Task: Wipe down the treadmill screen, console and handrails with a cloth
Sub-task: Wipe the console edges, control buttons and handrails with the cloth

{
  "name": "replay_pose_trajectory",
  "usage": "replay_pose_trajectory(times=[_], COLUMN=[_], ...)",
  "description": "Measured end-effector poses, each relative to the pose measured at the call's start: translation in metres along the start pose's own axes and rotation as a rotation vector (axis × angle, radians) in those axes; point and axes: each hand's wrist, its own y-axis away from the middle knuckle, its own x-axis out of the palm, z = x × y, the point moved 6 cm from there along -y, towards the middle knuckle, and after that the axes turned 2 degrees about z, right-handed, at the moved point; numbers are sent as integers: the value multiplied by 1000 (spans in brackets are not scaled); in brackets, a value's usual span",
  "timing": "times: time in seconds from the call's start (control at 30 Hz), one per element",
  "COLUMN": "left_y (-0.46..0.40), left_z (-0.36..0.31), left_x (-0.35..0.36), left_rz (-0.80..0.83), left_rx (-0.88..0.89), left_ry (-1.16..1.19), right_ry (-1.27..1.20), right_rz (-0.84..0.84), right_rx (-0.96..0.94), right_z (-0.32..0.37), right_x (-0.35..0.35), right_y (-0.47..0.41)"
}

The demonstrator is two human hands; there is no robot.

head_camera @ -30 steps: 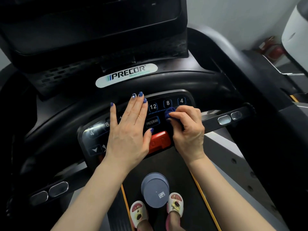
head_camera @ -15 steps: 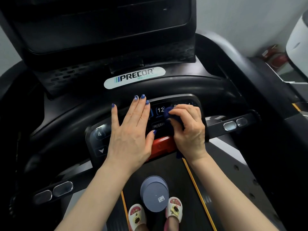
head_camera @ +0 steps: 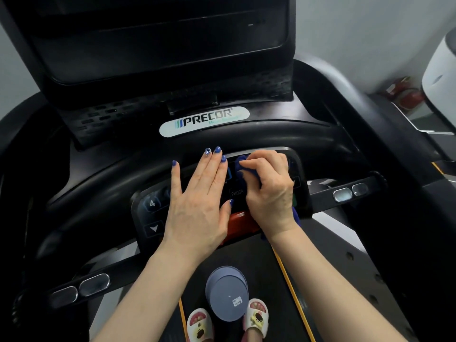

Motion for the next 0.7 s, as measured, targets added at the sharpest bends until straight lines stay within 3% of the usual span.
replay_pose_trajectory(times=[0.2,0.37,0.53,0.7], left_y=[0,0,-1,-1], left_z=[0,0,1,-7], left_x=[-1,0,-2,-4], left_rz=[0,7,26,35], left_rx=[1,-4,-7,-40], left_ry=[13,15,-1,-10], right_ry=[13,-6,34,27], right_rz=[-68,35,-58,24], right_rx=[75,-52,73,-46], right_z=[-5,-1,-22,-23], right_x=[-6,0,-20,-18], right_y=[-1,-9,-6,-11])
